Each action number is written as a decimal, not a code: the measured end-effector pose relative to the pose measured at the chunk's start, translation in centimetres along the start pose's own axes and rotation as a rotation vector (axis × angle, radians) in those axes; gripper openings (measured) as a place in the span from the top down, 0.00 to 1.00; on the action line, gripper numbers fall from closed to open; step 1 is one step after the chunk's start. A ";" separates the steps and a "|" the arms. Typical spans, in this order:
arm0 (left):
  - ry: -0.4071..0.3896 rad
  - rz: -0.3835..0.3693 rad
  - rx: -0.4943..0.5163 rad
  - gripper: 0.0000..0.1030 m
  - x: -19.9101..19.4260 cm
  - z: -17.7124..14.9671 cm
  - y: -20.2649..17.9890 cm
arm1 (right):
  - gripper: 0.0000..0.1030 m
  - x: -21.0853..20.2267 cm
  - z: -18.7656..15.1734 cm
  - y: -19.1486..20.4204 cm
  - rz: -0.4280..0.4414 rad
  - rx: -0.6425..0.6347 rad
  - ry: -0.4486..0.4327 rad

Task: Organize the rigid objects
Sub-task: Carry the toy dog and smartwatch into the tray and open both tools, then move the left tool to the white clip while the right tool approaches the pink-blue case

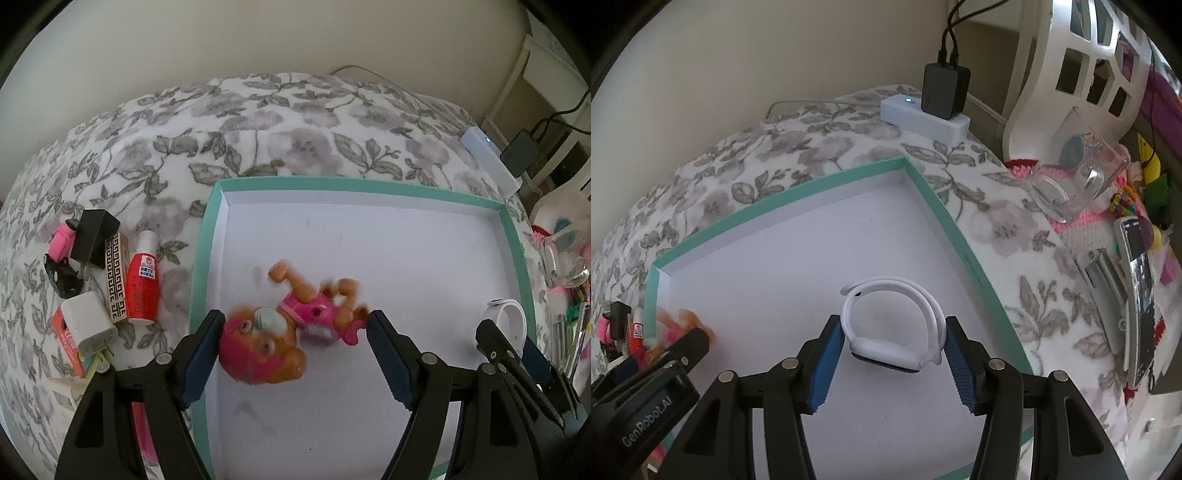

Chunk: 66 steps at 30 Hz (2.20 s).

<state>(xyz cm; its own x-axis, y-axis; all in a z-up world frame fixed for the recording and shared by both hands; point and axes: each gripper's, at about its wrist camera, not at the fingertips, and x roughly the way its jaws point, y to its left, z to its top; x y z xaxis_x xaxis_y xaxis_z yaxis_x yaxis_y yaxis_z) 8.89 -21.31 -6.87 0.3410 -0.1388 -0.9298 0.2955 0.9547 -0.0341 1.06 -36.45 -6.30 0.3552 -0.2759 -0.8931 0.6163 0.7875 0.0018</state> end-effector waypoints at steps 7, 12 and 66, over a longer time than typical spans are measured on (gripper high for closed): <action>-0.006 -0.001 0.008 0.23 -0.2 0.0 -0.1 | 0.44 0.2 -0.1 0.0 0.000 0.002 0.009; -0.018 -0.009 -0.003 0.22 -0.9 0.2 0.0 | 0.43 0.2 0.0 0.0 -0.003 0.001 0.006; -0.098 0.261 -0.290 0.04 -9.7 -0.8 16.3 | 0.00 -10.2 -1.5 11.7 0.452 -0.236 -0.178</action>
<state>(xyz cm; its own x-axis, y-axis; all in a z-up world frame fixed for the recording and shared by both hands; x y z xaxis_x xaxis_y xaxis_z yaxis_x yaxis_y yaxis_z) 9.71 -4.19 1.32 0.4592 0.1069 -0.8819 -0.0715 0.9940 0.0832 3.56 -23.62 2.12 0.6747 0.0461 -0.7366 0.2070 0.9462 0.2488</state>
